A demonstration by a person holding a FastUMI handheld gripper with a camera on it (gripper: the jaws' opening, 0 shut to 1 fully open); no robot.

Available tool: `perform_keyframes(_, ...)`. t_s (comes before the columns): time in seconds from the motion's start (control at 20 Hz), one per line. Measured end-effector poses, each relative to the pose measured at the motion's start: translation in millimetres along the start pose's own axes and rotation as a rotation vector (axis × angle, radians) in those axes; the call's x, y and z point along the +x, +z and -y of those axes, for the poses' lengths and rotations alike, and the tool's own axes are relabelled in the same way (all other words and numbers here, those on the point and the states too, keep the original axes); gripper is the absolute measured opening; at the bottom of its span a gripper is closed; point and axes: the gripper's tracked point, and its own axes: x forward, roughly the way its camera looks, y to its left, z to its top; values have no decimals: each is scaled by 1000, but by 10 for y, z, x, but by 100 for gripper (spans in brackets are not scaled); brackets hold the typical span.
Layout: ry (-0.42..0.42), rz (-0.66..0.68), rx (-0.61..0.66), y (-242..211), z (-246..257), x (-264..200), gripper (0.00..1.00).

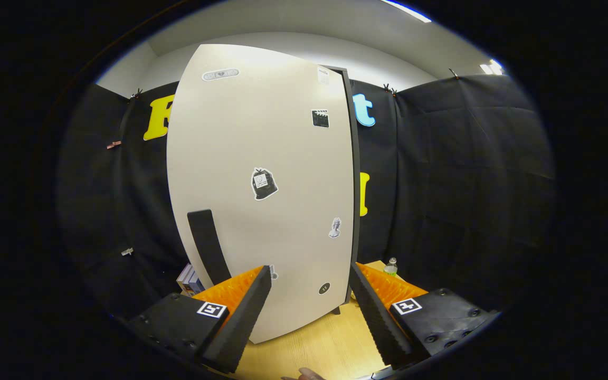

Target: Open the shoe cabinet door, grab the shoes and put them into the shoe cabinet, then close the shoe cabinet door.

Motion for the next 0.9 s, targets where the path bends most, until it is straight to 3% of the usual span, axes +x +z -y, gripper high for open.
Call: perform_keyframes(0.9,2,18,-13,44,-14,2,98)
